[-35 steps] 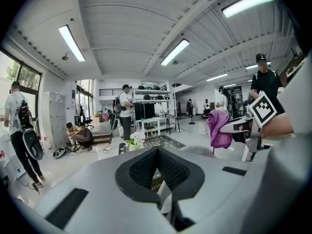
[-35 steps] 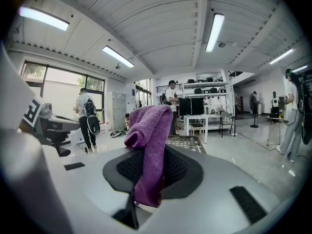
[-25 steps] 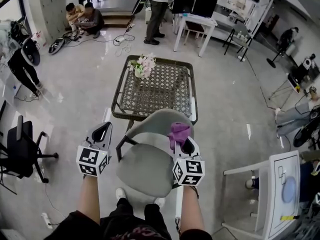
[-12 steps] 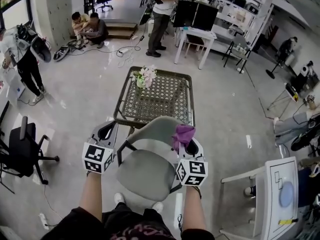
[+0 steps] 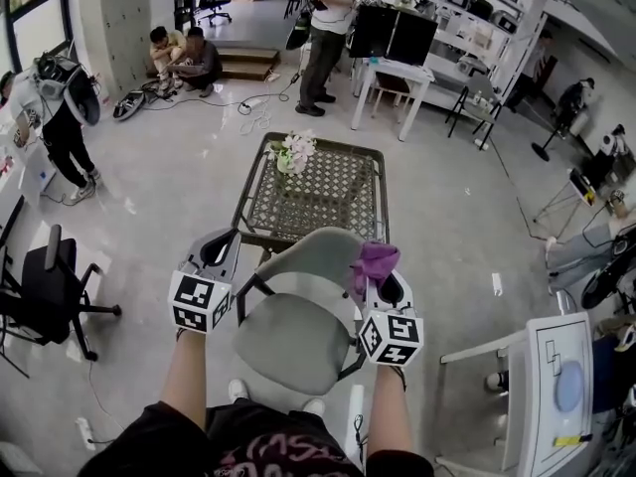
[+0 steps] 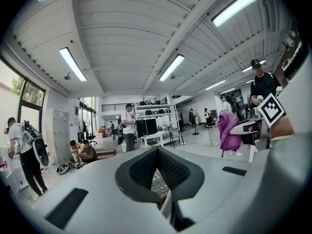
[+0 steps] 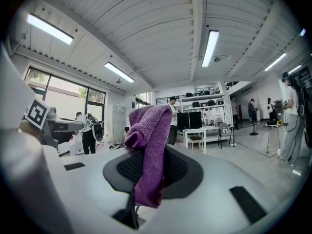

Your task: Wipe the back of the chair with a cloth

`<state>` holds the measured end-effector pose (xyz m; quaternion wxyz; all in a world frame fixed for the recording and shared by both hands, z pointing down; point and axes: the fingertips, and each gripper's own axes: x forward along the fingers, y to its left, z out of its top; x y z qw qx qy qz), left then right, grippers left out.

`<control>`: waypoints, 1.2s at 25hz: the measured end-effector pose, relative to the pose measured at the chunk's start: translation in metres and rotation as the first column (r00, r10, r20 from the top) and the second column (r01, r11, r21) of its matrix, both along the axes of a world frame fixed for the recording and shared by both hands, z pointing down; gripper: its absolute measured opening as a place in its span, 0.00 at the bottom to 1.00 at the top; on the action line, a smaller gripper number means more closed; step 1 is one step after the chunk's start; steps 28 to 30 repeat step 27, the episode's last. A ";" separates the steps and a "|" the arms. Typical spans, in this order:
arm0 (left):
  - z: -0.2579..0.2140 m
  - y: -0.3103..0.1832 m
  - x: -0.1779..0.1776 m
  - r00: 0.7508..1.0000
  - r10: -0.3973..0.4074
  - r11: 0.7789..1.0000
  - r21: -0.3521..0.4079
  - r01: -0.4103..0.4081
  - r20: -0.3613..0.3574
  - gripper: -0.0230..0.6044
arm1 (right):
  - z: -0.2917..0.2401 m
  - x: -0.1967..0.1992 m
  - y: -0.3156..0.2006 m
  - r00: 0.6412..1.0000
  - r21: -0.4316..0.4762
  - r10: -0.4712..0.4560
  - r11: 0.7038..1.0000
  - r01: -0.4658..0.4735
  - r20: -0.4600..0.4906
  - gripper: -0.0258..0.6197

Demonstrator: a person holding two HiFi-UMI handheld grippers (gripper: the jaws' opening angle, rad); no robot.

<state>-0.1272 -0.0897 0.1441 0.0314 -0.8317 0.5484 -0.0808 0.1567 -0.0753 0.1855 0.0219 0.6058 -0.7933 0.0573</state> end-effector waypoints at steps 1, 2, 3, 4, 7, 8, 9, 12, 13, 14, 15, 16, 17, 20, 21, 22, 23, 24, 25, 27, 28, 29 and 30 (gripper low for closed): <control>-0.001 0.000 0.001 1.000 0.003 1.000 0.003 -0.003 0.001 0.05 | -0.001 0.001 0.001 1.000 0.003 0.001 1.000 -0.001 0.002 0.18; -0.003 0.001 0.003 1.000 0.008 1.000 0.007 -0.008 0.002 0.05 | -0.003 0.002 0.003 1.000 0.006 0.001 1.000 -0.001 -0.001 0.18; -0.004 0.002 0.005 1.000 0.012 1.000 0.011 -0.012 0.003 0.05 | -0.005 0.003 0.004 1.000 0.011 0.000 1.000 0.000 -0.003 0.18; -0.006 0.002 0.006 1.000 0.015 1.000 0.016 -0.015 0.003 0.05 | -0.007 0.003 0.005 1.000 0.014 -0.001 1.000 0.001 -0.001 0.18; -0.014 0.003 0.008 1.000 0.023 0.999 0.030 -0.023 0.000 0.05 | -0.013 0.001 0.005 1.000 0.022 -0.004 1.000 0.004 -0.007 0.18; -0.016 0.003 0.009 1.000 0.028 0.999 0.032 -0.028 0.000 0.05 | -0.015 0.001 0.006 1.000 0.022 -0.006 1.000 0.006 -0.019 0.18; -0.017 0.004 0.010 0.999 0.034 0.999 0.033 -0.034 0.001 0.05 | -0.015 0.000 0.007 0.999 0.020 -0.007 1.000 0.008 -0.032 0.18; -0.020 0.006 0.010 0.999 0.044 0.998 0.036 -0.044 0.003 0.05 | -0.018 -0.004 0.010 0.999 0.018 -0.009 1.000 0.010 -0.051 0.18; -0.021 0.006 0.009 0.999 0.044 0.998 0.038 -0.045 0.005 0.05 | -0.018 -0.005 0.010 0.999 0.019 -0.008 1.000 0.009 -0.053 0.18; -0.022 0.006 0.009 0.999 0.047 0.998 0.040 -0.048 0.009 0.05 | -0.019 -0.006 0.011 0.999 0.019 -0.006 1.000 0.007 -0.054 0.18; -0.023 0.006 0.009 0.999 0.053 0.998 0.042 -0.054 0.011 0.05 | -0.020 -0.006 0.011 0.998 0.020 -0.003 1.000 0.004 -0.057 0.18; -0.023 0.007 0.009 0.998 0.059 0.997 0.042 -0.059 0.011 0.05 | -0.021 -0.006 0.012 0.998 0.022 -0.001 1.000 0.002 -0.060 0.18; -0.024 0.007 0.009 0.998 0.063 0.997 0.042 -0.063 0.005 0.05 | -0.021 -0.006 0.012 0.998 0.025 0.001 1.000 0.001 -0.063 0.18; -0.026 0.007 0.008 0.997 0.069 0.997 0.044 -0.068 -0.022 0.05 | -0.025 -0.009 0.011 0.998 0.036 -0.001 0.999 0.004 -0.068 0.18; -0.026 0.006 0.007 0.997 0.071 0.997 0.043 -0.070 -0.025 0.05 | -0.025 -0.011 0.011 0.998 0.037 -0.002 0.999 0.005 -0.067 0.18; -0.026 0.006 0.007 0.997 0.074 0.997 0.041 -0.073 -0.025 0.05 | -0.025 -0.012 0.011 0.998 0.036 -0.002 0.999 0.004 -0.065 0.18; -0.026 0.006 0.008 0.997 0.078 0.996 0.038 -0.077 -0.024 0.05 | -0.024 -0.012 0.011 0.998 0.036 0.000 0.999 0.003 -0.065 0.18; -0.025 0.006 0.008 0.996 0.082 0.996 0.036 -0.081 -0.023 0.05 | -0.023 -0.012 0.011 0.998 0.035 0.002 0.999 0.000 -0.066 0.18; -0.025 0.006 0.008 0.996 0.085 0.996 0.035 -0.084 -0.021 0.05 | -0.022 -0.011 0.011 0.998 0.036 0.005 0.999 -0.003 -0.068 0.18; -0.025 0.007 0.008 0.996 0.091 0.995 0.033 -0.091 -0.014 0.05 | -0.021 -0.011 0.011 0.997 0.036 0.012 0.999 -0.009 -0.072 0.18; -0.025 0.007 0.008 0.996 0.091 0.995 0.033 -0.091 -0.014 0.05 | -0.021 -0.011 0.011 0.997 0.036 0.012 0.999 -0.009 -0.072 0.18; -0.025 0.007 0.008 0.996 0.091 0.995 0.033 -0.091 -0.014 0.05 | -0.021 -0.011 0.011 0.997 0.036 0.012 0.999 -0.009 -0.072 0.18; -0.025 0.007 0.008 0.996 0.091 0.995 0.033 -0.091 -0.014 0.05 | -0.021 -0.011 0.011 0.997 0.036 0.012 0.999 -0.009 -0.072 0.18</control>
